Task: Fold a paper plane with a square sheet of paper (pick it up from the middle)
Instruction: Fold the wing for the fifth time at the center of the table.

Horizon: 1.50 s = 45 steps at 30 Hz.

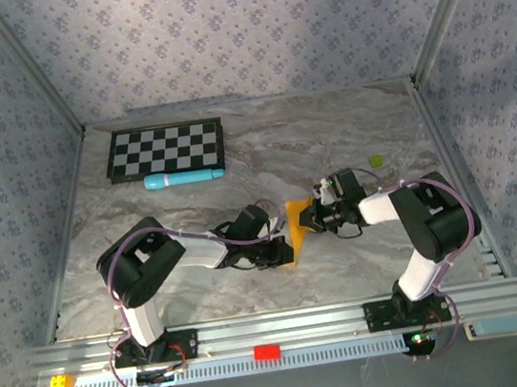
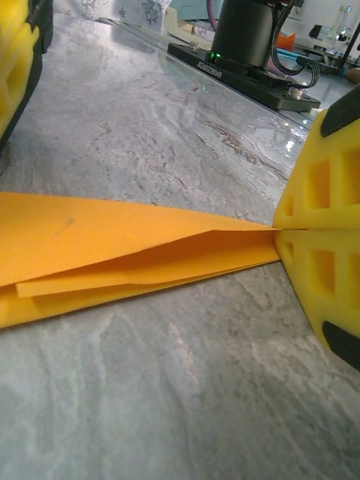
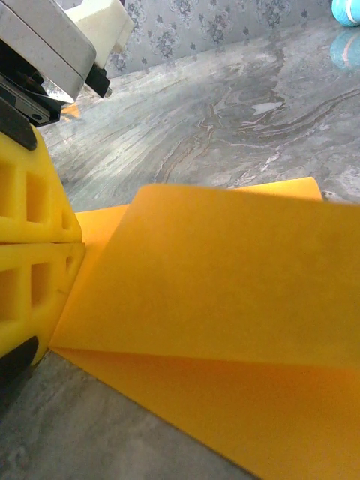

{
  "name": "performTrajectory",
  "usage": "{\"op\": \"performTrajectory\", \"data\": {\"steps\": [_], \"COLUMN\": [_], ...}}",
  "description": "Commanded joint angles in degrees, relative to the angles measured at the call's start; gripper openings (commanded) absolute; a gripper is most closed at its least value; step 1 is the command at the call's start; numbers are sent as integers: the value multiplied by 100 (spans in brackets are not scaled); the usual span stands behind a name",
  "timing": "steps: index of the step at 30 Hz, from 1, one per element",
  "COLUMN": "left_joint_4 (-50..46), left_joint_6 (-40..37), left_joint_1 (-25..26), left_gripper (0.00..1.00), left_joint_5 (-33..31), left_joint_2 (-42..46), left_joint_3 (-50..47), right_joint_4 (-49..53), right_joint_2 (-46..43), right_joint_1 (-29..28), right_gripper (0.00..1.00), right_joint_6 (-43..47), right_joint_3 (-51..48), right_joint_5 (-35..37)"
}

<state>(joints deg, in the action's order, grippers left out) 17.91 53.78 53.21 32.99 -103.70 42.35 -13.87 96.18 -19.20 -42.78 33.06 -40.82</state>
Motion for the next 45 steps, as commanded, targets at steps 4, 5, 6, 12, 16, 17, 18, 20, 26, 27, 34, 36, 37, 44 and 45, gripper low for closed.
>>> {"op": "performTrajectory", "data": {"steps": [4,5,6,12,16,17,18,20,26,27,34,36,37,44,45], "left_joint_4": [-776,-795,-818,-852,-865,-869,-868,-869,-938,-985,-1135,-970,-940,-1027,-1082], "left_joint_6": [-139,-139,-144,-172,-149,-141,-140,-144,-157,-187,-202,-202,-201,-235,-252], "left_joint_1": [137,137,137,137,145,146,145,154,172,172,89,93,97,146,144], "left_gripper": [8,10,11,0,1,5,7,14,18,18,6,6,6,6,5], "left_joint_5": [58,51,28,24,-11,-35,-47,-39,-295,-361,-707,-570,-481,-332,-341], "left_joint_2": [100,119,146,166,207,233,266,342,830,908,932,746,642,-57,-131], "left_joint_3": [-96,-115,-130,-129,-150,-167,-182,-189,-146,-100,537,778,911,1574,1607], "right_joint_4": [568,564,567,569,569,564,568,567,566,568,577,572,578,601,608], "right_joint_2": [183,189,190,198,199,191,193,193,169,164,149,115,115,77,76], "right_joint_1": [43,39,39,39,39,40,43,41,39,40,40,40,39,36,31], "right_gripper": [8,8,8,8,8,8,8,8,8,8,8,8,8,8,8], "right_joint_6": [113,113,119,113,111,97,95,90,65,61,51,43,40,34,41], "right_joint_3": [-56,-56,-55,-61,-56,-63,-65,-65,-73,-80,-96,-116,-126,-123,-123], "right_joint_5": [474,474,470,478,478,489,487,501,505,511,531,556,558,577,580]}}
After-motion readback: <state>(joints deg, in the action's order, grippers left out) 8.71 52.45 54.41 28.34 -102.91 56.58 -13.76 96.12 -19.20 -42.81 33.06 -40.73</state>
